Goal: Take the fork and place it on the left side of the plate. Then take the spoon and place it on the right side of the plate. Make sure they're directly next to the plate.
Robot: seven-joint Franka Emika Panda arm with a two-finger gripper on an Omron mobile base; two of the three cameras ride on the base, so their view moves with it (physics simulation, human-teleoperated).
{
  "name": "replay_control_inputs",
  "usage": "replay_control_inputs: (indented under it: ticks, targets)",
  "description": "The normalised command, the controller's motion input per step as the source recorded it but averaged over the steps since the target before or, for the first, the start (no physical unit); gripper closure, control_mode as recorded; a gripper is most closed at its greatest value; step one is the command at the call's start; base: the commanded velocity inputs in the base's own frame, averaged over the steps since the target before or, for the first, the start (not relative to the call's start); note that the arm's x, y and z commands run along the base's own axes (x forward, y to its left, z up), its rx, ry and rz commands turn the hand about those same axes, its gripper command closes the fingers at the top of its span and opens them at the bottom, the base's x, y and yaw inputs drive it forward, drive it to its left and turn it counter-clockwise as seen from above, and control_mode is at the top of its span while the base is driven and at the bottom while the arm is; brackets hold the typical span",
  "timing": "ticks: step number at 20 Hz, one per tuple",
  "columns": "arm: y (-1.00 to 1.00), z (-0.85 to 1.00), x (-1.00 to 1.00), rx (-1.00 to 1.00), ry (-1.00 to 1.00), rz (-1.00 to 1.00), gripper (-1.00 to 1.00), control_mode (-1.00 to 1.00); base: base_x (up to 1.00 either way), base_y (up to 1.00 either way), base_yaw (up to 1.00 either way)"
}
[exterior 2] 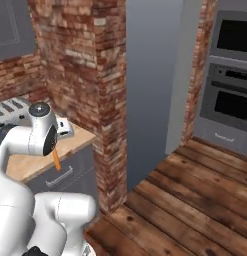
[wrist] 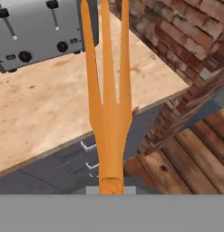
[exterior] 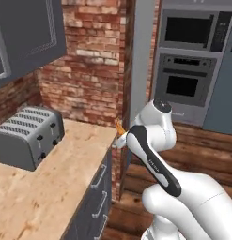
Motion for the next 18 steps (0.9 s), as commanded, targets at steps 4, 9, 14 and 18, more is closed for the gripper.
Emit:
replay_control_inputs:
  ticks: [4,9,14,18]
  targets:
    - [0.00,0.00,0.00,0.00,0.00,0.00,1.00,1.00,0.00,-0.36,-0.63]
    - [0.00,0.00,0.00,0.00,0.00,0.00,1.00,1.00,0.00,-0.54,-0.59]
    - [0.00,0.00,0.00,0.00,0.00,0.00,1.00,1.00,0.11,-0.51,-0.63]
    - [0.00,0.00,0.00,0.00,0.00,0.00,1.00,1.00,0.35,-0.29,-0.64]
